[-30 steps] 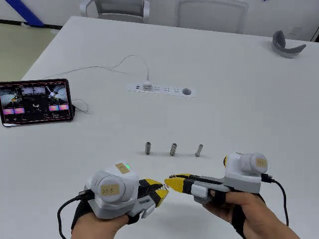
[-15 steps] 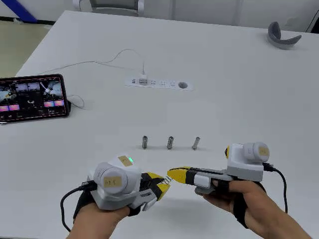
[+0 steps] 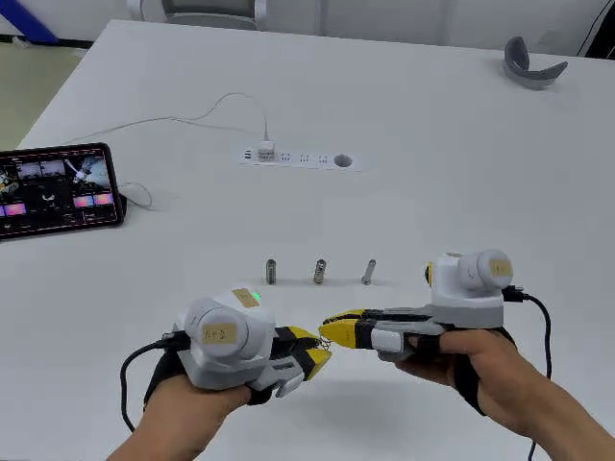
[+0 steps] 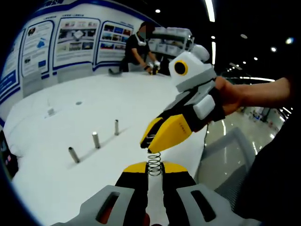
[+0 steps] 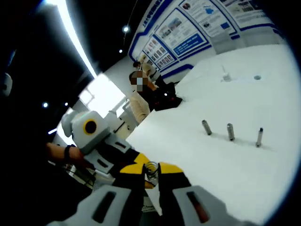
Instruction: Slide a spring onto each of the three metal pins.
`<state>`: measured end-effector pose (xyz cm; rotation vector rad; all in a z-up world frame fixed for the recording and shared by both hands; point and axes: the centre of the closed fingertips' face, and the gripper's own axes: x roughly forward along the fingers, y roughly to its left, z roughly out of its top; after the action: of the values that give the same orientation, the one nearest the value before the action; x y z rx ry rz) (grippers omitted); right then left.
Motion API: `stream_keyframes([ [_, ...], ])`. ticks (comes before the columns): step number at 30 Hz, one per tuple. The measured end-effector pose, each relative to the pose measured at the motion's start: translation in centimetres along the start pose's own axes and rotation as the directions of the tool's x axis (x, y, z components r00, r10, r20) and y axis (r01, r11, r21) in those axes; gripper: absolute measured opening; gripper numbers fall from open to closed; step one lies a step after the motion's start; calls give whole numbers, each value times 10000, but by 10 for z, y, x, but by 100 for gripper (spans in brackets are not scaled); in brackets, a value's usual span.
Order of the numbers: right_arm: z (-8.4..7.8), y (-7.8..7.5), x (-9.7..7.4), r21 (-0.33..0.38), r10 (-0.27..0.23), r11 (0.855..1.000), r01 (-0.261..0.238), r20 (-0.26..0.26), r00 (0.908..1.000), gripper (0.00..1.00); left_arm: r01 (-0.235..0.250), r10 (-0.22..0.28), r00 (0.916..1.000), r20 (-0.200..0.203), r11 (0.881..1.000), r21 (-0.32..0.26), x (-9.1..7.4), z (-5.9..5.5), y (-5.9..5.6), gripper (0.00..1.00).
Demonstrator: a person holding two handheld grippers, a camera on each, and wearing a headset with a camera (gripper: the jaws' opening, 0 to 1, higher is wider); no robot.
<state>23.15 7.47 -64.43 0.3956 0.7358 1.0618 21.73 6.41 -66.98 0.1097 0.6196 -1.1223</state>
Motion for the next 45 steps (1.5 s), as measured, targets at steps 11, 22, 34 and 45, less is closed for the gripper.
stream_keyframes([
  [11,-4,2,-2,-1117,311,9927,-461,-1328,9907,12,167,-166,9998,-98,9998,136,1,1,-3,10],
  [22,-4,11,7,-2093,1058,9623,-1739,-3007,9478,12,-77,78,9999,-68,9999,142,-9,0,3,9],
  [34,2,20,12,-3157,1329,8996,-3018,-4604,8777,12,-208,203,9995,230,9996,211,-18,7,8,9],
  [45,8,17,1,-4495,444,8217,-3504,-5625,8256,14,121,-158,9990,428,9963,852,-17,28,12,9],
])
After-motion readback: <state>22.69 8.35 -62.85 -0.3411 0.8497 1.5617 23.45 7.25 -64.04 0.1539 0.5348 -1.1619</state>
